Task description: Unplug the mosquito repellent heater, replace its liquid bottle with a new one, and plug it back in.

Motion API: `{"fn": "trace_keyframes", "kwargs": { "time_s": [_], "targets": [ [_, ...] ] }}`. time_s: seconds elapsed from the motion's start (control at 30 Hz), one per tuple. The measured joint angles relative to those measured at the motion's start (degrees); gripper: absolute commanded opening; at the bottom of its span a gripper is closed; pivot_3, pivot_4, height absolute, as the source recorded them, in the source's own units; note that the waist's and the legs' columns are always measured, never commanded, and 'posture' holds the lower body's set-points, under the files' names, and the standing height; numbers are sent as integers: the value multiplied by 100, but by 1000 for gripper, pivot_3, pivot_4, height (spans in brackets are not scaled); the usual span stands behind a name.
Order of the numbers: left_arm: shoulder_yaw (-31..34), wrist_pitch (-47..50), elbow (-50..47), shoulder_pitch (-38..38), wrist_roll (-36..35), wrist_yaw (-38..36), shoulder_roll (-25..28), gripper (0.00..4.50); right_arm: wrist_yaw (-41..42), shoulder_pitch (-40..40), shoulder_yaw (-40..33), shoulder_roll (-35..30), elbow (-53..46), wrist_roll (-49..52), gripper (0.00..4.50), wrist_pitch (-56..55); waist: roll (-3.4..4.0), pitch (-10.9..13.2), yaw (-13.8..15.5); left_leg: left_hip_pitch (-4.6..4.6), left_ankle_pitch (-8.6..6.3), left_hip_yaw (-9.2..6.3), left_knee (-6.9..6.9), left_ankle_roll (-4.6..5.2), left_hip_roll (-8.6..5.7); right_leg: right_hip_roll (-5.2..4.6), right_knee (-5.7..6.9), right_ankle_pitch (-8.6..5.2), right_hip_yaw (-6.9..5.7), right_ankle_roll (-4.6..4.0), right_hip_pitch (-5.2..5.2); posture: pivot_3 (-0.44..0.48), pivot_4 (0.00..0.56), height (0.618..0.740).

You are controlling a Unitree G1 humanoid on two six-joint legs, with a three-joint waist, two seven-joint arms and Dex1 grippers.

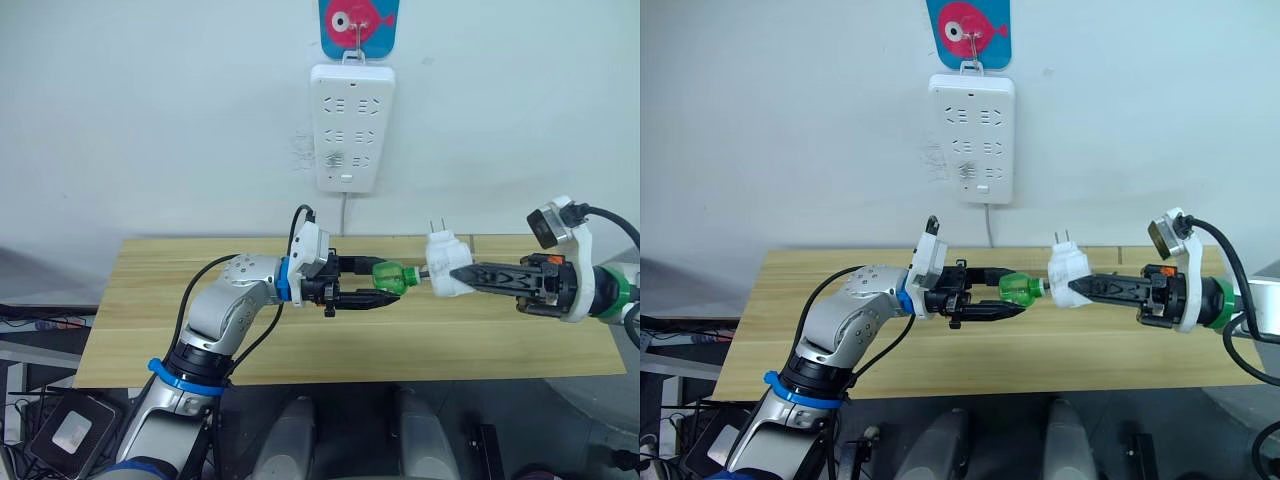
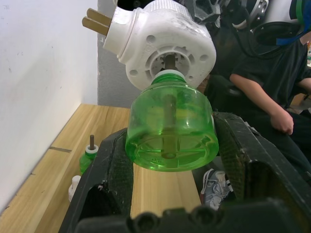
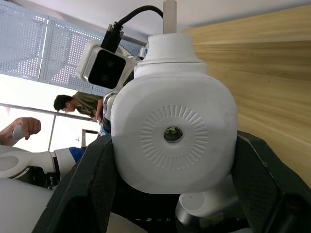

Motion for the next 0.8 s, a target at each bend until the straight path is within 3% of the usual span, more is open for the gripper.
{"fn": "trace_keyframes", "kwargs": {
  "time_s": [0.8],
  "targets": [
    [-14,-27,116,-179,90,-104,-86,2330,-32,156,49,101,-218,7,2959,-151,0,0,-2,0,0,-1,0,0,0,0,0,0,-1,0,0,50,286,740]
  ]
}}
